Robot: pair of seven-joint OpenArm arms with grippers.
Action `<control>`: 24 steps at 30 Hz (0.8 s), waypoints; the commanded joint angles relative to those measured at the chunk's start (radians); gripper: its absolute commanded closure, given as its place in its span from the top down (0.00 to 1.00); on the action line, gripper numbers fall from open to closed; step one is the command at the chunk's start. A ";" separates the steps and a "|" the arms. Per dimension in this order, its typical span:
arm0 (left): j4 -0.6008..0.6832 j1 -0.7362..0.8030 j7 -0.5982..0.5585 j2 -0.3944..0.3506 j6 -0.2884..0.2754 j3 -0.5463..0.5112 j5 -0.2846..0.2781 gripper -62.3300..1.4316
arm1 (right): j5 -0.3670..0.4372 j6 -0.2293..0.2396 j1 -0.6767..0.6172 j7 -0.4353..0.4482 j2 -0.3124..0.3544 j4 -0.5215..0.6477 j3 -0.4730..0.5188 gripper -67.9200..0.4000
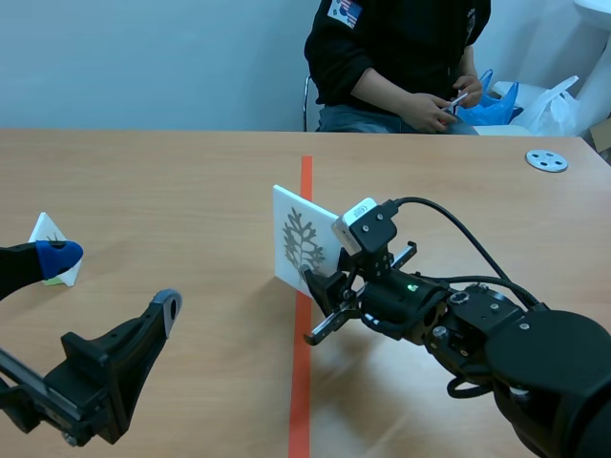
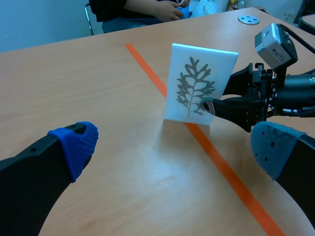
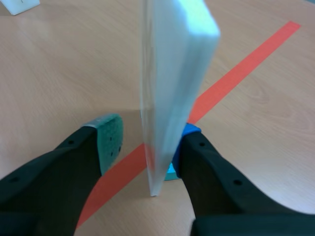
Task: Sort the leaf by its shape. The table is split by an orange tape line. A compound leaf with several leaflets goes to the left side, a simple leaf with one blade goes to the right side. Return to the home posture when a red brick is placed on the table.
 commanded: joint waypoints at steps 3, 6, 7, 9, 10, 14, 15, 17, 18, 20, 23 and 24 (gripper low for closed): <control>0.007 -0.003 -0.014 -0.003 0.002 -0.003 -0.006 1.00 | 0.007 0.000 0.019 0.030 0.010 0.023 0.001 0.17; 0.007 -0.003 -0.014 -0.003 0.002 -0.003 -0.006 1.00 | 0.007 0.000 0.019 0.041 0.013 0.023 0.001 0.10; 0.007 -0.003 -0.014 -0.003 0.002 -0.003 -0.006 1.00 | 0.007 0.000 0.019 0.046 0.013 0.023 0.002 0.09; 0.007 -0.003 -0.014 -0.003 0.002 -0.003 -0.006 1.00 | 0.007 0.000 0.019 0.069 0.014 0.023 0.002 0.05; 0.007 -0.003 -0.014 -0.003 0.002 -0.003 -0.006 1.00 | 0.007 0.002 0.019 0.084 0.016 0.026 0.002 0.05; 0.007 -0.003 -0.014 -0.003 0.002 -0.003 -0.006 1.00 | 0.007 0.020 0.016 0.127 0.038 0.055 0.005 0.03; 0.007 -0.003 -0.014 -0.003 0.002 -0.003 -0.006 1.00 | 0.007 0.035 0.016 0.127 0.047 0.064 0.009 0.03; 0.007 -0.003 -0.014 -0.003 0.002 -0.003 -0.006 1.00 | 0.008 0.064 0.014 0.127 0.066 0.084 0.027 0.03; 0.007 -0.003 -0.014 -0.003 0.002 -0.003 -0.006 1.00 | 0.011 0.071 0.009 0.131 0.077 0.098 0.042 0.03; 0.007 -0.003 -0.014 -0.003 0.002 -0.003 -0.006 1.00 | 0.023 0.091 -0.008 0.135 0.103 0.132 0.080 0.03; 0.007 -0.003 -0.014 -0.003 0.002 -0.003 -0.006 1.00 | 0.066 0.115 -0.038 0.134 0.145 0.188 0.149 0.03; 0.007 -0.003 -0.013 -0.003 0.002 -0.003 -0.006 1.00 | 0.080 0.118 -0.049 0.134 0.160 0.204 0.173 0.03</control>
